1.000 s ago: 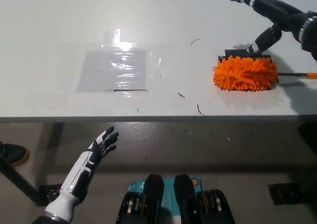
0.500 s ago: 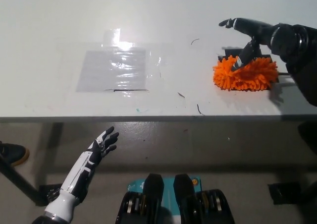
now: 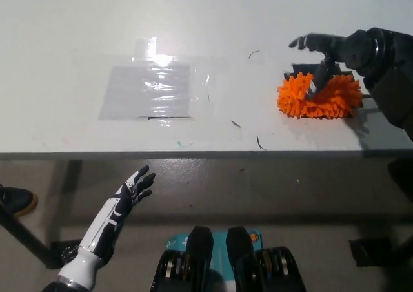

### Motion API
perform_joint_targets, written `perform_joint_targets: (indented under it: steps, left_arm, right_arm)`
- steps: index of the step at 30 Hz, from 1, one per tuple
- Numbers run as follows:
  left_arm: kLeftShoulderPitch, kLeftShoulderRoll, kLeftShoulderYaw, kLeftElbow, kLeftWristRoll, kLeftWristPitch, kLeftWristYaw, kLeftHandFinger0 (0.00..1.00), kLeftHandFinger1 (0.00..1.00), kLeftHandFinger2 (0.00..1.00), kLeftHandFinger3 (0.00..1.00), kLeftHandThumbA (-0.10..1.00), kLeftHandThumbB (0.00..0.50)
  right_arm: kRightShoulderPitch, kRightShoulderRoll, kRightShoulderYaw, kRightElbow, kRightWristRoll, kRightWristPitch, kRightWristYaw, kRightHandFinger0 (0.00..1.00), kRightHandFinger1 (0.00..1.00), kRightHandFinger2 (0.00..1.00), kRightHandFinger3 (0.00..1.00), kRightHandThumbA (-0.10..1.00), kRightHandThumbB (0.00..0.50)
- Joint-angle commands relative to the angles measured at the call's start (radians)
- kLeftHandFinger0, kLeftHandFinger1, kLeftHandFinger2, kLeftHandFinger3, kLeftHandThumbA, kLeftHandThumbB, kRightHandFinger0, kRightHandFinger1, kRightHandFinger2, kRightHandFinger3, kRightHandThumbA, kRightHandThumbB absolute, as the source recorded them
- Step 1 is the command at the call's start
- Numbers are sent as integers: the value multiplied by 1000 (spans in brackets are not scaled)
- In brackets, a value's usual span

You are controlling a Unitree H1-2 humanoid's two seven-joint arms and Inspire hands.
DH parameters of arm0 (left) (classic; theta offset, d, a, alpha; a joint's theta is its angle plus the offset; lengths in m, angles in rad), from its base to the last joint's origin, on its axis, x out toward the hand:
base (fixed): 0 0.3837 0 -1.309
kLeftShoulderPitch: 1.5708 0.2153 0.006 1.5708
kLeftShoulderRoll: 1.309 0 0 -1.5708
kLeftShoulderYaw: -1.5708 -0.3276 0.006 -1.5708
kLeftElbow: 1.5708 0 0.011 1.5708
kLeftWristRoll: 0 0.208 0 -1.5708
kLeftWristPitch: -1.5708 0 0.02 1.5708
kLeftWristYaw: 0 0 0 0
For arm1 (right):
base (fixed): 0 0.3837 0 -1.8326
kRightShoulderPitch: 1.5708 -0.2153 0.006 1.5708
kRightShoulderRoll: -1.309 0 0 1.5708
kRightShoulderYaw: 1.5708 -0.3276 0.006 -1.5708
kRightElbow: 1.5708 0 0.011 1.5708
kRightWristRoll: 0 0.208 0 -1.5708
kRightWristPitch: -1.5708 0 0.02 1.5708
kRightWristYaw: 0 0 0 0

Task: The robot uses it right hand to pick up an extended orange duster kept in the middle of the desk and presses its handle against the desk to collapse it

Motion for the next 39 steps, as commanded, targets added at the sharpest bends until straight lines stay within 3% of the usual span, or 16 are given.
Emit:
perform_joint_targets:
  steps: [1,14,19,23,26,27,28,29,32,33,34,35,36,37,38,39]
  left_arm:
    - [-4,6,4,-24,8,-32,1,1000,1000,1000,1000,1000,166]
    - [-13,15,1,-20,47,-39,5,1000,1000,1000,1000,1000,222]
    - [-15,15,0,-14,51,-47,2,1000,1000,1000,1000,1000,208]
    - [-18,14,1,-14,53,-39,3,1000,1000,1000,1000,1000,213]
    - [-18,14,2,-14,54,-39,3,1000,1000,1000,1000,1000,214]
    - [-24,15,4,-16,49,-35,1,1000,1000,1000,1000,1000,210]
    - [-28,14,6,-16,45,-26,1,1000,1000,1000,1000,1000,219]
    - [-29,13,6,-16,45,-23,2,1000,1000,1000,1000,1000,221]
    - [-29,13,7,-16,45,-23,2,1000,1000,1000,1000,1000,222]
    - [-32,13,4,-10,53,-33,2,1000,1000,1000,1000,1000,218]
    - [-33,14,3,-8,55,-37,3,1000,1000,1000,1000,1000,217]
    - [-32,13,4,-7,51,-37,1,1000,1000,1000,1000,1000,216]
    - [-31,14,4,-8,48,-36,-1,1000,1000,1000,1000,1000,216]
    - [-31,14,5,-11,43,-32,-2,1000,1000,1000,1000,1000,214]
    - [-31,14,5,-14,44,-31,-2,1000,1000,1000,1000,1000,207]
    - [-31,14,5,-14,42,-29,-3,1000,1000,1000,1000,1000,204]
  right_arm:
    - [-91,9,2,30,-25,-57,-11,1000,1000,1000,1000,1000,427]
    - [-126,47,-5,197,-17,-59,12,1000,1000,1000,1000,1000,469]
    - [-140,61,1,265,-17,-92,50,1000,1000,1000,1000,1000,447]
    - [-138,79,78,337,-85,-79,40,1000,1000,1000,1000,1000,325]
    - [-141,80,87,343,-79,-81,37,1000,1000,1000,1000,1000,323]
    - [-134,79,39,349,-40,-29,-53,711,459,482,1000,260,331]
    - [-130,72,64,342,-70,-80,-100,38,180,386,828,-85,255]
    - [-126,68,82,335,-93,-110,-142,129,426,584,645,-99,229]
    - [-127,69,86,339,-95,-117,-154,288,702,683,481,-100,180]
    - [-123,64,80,332,-98,-122,-232,690,1000,981,942,-100,114]
    - [-121,63,73,331,-94,-134,-258,738,989,922,972,-100,116]
    - [-118,60,72,330,-97,-151,-291,586,754,615,625,-100,106]
    - [-118,59,68,329,-95,-156,-302,469,661,612,616,-100,95]
    - [-117,57,59,326,-87,-163,-313,220,565,568,528,-100,91]
    - [-116,55,47,326,-78,-170,-333,306,740,824,688,-100,122]
    - [-115,54,42,327,-74,-171,-339,319,800,981,827,-100,126]
